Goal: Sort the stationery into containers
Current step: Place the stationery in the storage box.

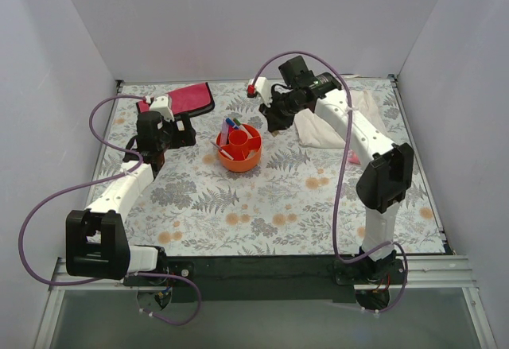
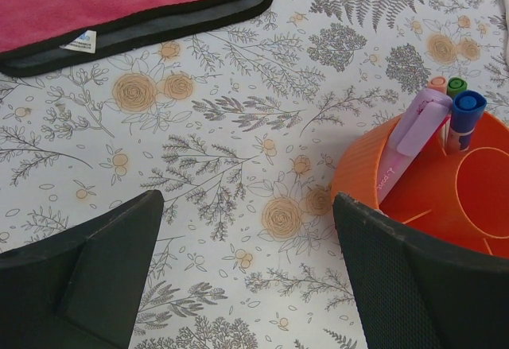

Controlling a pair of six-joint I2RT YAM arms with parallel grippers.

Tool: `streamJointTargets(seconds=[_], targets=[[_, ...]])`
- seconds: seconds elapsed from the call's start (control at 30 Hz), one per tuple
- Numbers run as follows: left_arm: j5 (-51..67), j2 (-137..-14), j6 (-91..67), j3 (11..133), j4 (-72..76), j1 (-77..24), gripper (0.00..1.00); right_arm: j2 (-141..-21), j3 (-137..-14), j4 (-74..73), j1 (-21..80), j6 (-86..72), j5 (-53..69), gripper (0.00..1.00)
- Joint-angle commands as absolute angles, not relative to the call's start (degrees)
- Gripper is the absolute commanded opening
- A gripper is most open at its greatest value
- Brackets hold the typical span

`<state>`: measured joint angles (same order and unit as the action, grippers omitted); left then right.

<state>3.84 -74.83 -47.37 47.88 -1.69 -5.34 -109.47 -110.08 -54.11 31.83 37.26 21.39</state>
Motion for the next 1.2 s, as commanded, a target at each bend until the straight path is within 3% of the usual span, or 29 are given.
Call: streamJointTargets(seconds=[0.0,0.57,0.9,1.17], targets=[[2.9,-72.69,-47.2,47.46,-1.76,-4.83,0.86,-113.64,-117.24,-55.02,33.04,35.25,24.69,0.14],[2.64,-72.16,-47.02,47.46,-2.55,-4.22,0.86,-122.96,-123.13,-53.96,38.41,34.72,27.6,0.15],[2.99,-72.77,-47.37,47.46,-2.37,-3.78,0.86,-122.43,-121.55,-53.88,38.67,35.07,26.81,0.42],[3.52,-73.3,-47.46,47.64,-1.93,-3.69,0.86,-121.91,-121.2,-53.79,38.76,35.07,26.28,0.45]])
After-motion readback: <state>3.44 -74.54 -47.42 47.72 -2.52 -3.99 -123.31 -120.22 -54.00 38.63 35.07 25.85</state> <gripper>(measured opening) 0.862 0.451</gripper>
